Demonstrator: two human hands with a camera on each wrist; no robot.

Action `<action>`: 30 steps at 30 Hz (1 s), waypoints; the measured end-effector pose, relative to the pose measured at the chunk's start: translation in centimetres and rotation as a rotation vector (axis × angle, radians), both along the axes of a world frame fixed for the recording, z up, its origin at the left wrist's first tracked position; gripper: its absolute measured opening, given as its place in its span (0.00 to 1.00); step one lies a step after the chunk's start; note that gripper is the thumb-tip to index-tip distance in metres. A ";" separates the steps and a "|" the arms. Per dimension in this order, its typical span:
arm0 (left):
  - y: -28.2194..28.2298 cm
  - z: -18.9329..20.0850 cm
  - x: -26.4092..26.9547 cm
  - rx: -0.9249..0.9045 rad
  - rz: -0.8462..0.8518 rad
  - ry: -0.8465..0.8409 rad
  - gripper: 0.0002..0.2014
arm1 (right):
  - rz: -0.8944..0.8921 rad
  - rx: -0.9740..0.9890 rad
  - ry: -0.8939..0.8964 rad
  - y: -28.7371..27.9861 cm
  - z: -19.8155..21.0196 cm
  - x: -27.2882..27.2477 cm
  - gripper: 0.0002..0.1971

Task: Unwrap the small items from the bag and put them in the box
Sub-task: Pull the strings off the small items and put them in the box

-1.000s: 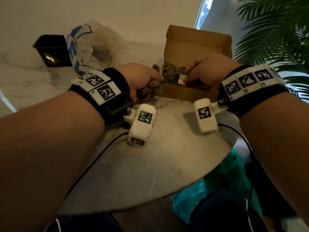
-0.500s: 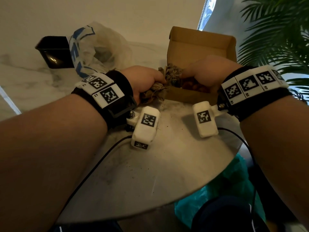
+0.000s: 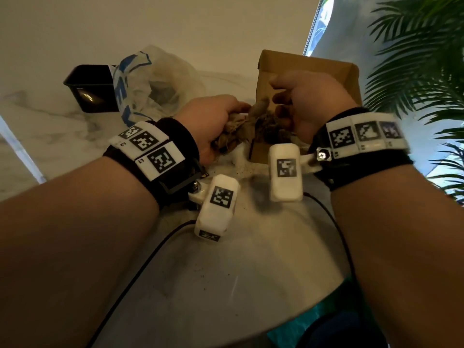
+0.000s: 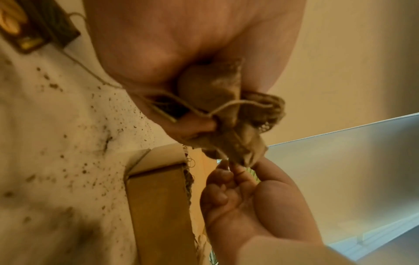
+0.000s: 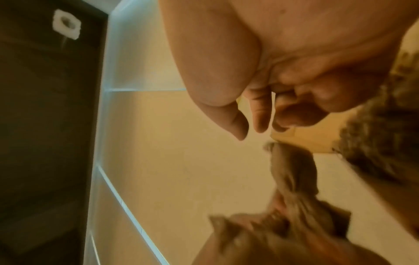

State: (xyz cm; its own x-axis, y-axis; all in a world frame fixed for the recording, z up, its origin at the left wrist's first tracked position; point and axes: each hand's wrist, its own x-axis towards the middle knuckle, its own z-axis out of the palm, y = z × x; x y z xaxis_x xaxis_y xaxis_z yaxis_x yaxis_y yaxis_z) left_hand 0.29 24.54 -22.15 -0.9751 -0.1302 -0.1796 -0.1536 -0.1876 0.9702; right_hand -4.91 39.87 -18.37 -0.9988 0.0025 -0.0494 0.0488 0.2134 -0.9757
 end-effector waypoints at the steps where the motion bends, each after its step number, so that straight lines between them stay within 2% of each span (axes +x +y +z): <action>1: -0.1 0.0 -0.1 0.009 0.016 0.016 0.09 | -0.006 -0.088 -0.022 -0.3 -0.7 -0.3 0.09; 3: -0.1 -0.1 -0.4 0.008 0.027 0.006 0.08 | 0.002 -0.094 -0.039 -0.7 -2.0 -0.5 0.10; 6: -0.1 -0.5 -0.7 0.002 -0.012 -0.034 0.10 | 0.074 -0.079 0.027 -1.0 -2.9 -0.5 0.16; 7: 0.0 -0.6 -0.7 -0.002 -0.032 -0.033 0.08 | 0.101 -0.071 0.036 -1.0 -2.9 -0.5 0.17; 9: 0.1 -0.6 -0.7 -0.020 -0.092 -0.047 0.07 | 0.140 0.067 0.037 -1.0 -2.5 -0.5 0.16; 10: 0.1 -0.7 -0.7 -0.026 -0.133 -0.063 0.10 | 0.145 0.125 0.036 -0.9 -2.4 -0.5 0.15; 12: -0.2 -0.8 -0.6 -0.038 -0.188 -0.091 0.17 | 0.159 0.112 0.051 -0.7 -2.4 -0.4 0.14; 17: -0.4 -0.8 -0.5 -0.125 -0.207 -0.081 0.27 | 0.151 0.097 0.099 -0.7 -2.9 -0.1 0.14; 20: -0.6 -0.5 -0.5 -0.132 -0.128 -0.001 0.19 | 0.110 0.048 0.158 -0.5 -2.8 -0.1 0.14; 24: -1.0 0.1 -0.7 0.020 -0.058 0.120 0.09 | 0.164 -0.098 0.281 0.4 -3.0 0.8 0.15; 30: -1.6 0.7 -0.4 0.111 -0.171 0.155 0.11 | 0.305 -0.075 0.369 0.2 -3.5 0.9 0.13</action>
State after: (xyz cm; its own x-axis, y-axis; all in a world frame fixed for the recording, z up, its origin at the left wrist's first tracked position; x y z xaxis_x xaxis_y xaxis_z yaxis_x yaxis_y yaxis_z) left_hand -0.16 22.95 -21.41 -0.9982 0.0517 -0.0305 -0.0438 -0.2786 0.9594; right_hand -4.05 40.05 -21.90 -0.9045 -0.2829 0.3191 -0.3570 0.0929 -0.9295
